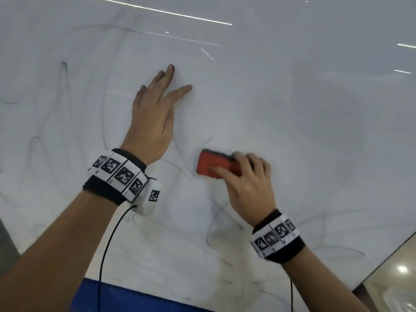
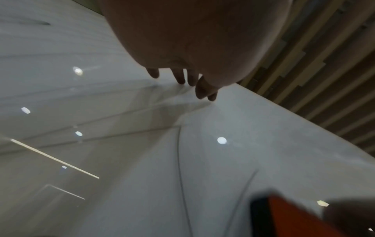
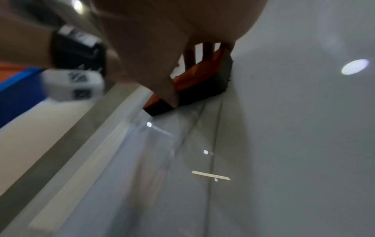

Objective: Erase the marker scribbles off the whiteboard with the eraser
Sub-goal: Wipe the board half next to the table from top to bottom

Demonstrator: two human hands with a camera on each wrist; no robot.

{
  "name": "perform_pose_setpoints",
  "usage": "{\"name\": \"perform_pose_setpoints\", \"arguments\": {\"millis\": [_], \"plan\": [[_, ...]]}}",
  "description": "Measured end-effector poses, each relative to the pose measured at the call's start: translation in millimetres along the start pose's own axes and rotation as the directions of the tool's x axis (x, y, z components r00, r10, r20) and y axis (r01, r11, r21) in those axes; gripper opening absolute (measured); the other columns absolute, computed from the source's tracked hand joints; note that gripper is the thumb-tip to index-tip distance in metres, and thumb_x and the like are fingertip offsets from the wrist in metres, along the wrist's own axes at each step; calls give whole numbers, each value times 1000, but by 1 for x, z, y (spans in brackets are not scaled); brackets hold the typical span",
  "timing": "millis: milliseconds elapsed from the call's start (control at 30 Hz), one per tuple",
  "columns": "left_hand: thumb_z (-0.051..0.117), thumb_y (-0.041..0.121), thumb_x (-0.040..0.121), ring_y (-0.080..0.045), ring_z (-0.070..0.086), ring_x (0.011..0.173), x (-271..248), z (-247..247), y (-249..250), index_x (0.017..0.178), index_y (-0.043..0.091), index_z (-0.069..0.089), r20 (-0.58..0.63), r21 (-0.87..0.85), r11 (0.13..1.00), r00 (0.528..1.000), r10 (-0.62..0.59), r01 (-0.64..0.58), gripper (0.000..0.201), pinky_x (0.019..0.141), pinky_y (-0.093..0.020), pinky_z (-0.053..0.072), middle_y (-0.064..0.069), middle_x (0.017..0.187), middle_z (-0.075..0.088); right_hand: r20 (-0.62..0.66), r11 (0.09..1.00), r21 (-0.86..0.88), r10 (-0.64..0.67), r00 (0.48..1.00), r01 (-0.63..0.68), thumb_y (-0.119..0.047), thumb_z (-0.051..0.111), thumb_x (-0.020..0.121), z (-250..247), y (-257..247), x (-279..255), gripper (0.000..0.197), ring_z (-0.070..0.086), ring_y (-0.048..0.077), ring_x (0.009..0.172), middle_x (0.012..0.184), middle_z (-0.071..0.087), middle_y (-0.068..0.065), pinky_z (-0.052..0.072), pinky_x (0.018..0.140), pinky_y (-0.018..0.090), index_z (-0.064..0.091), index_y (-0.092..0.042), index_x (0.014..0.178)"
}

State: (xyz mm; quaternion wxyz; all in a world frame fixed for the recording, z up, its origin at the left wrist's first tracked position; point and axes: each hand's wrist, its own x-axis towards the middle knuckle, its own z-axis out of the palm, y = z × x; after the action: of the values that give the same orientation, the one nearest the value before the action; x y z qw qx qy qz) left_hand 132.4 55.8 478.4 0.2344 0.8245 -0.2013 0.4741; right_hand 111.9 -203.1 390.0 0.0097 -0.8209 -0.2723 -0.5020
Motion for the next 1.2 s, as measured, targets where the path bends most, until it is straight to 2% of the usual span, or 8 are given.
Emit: {"name": "perform_pose_setpoints", "arguments": {"millis": [233, 333, 467, 567, 733, 833, 967, 1200], "plan": [[43, -14, 83, -24, 21, 155, -12, -3, -6, 146, 23, 49, -79, 44, 998, 996, -37, 40, 74, 123, -52, 15, -7, 167, 24, -234, 978, 61, 209, 950, -200, -11, 69, 88, -5, -17, 81, 44, 49, 37, 113, 130, 61, 12, 39, 99, 50, 71, -32, 125], [44, -12, 79, -17, 21, 156, -19, 1, -12, 146, 29, 50, -21, 88, 996, 999, -24, 26, 79, 123, -45, 9, -2, 168, 22, -51, 999, 37, -2, 999, 4, -4, 74, 77, 32, -40, 3, 49, 48, 35, 107, 126, 62, 15, 41, 94, 50, 74, -29, 119], [39, -11, 78, -16, 23, 155, -17, -6, -20, 146, 30, 50, 2, 96, 995, 1000, 3, -3, 80, 123, -49, 10, -1, 167, 25, 186, 977, 54, -213, 959, 207, -3, 64, 78, 44, -43, -43, 50, 48, 32, 105, 127, 55, 10, 44, 93, 50, 71, -30, 119], [40, -13, 78, -10, 18, 155, -16, -8, -21, 148, 29, 47, 34, 59, 998, 999, -26, 24, 82, 124, -47, 9, 3, 168, 22, 10, 999, 21, -30, 999, 30, -5, 73, 77, 19, -40, 27, 49, 49, 34, 108, 126, 61, 12, 38, 96, 50, 73, -32, 118], [36, -13, 78, -8, 16, 155, -19, -13, -16, 150, 27, 44, 39, -31, 998, 998, -54, 56, 83, 124, -44, 7, 6, 168, 23, -211, 982, 44, 190, 959, -185, -8, 68, 85, -3, -36, 105, 46, 50, 38, 111, 129, 59, 14, 39, 97, 50, 71, -31, 125], [39, -8, 77, -19, 26, 153, -19, -17, -22, 149, 26, 46, -26, 41, 998, 998, -50, 51, 80, 119, -42, 16, 0, 165, 28, -48, 998, 70, -5, 999, 8, -4, 63, 81, 33, -64, 45, 45, 47, 33, 105, 126, 60, 14, 42, 91, 50, 72, -27, 119], [47, -16, 78, -28, 23, 154, -26, -16, -36, 156, 30, 34, 5, 231, 972, 999, -44, 42, 91, 119, -56, 22, -6, 168, 19, 206, 979, 90, -199, 958, 184, -4, 67, 74, 53, -72, -21, 50, 50, 32, 101, 125, 57, 10, 44, 89, 49, 70, -30, 117], [39, -12, 82, -30, 24, 153, -25, -19, -39, 155, 31, 37, 23, 217, 976, 999, -33, 27, 84, 118, -56, 20, -6, 167, 23, -194, 986, 52, 169, 967, -161, -13, 68, 86, 4, -47, 111, 44, 48, 35, 110, 129, 59, 11, 37, 95, 47, 70, -34, 124]]}}
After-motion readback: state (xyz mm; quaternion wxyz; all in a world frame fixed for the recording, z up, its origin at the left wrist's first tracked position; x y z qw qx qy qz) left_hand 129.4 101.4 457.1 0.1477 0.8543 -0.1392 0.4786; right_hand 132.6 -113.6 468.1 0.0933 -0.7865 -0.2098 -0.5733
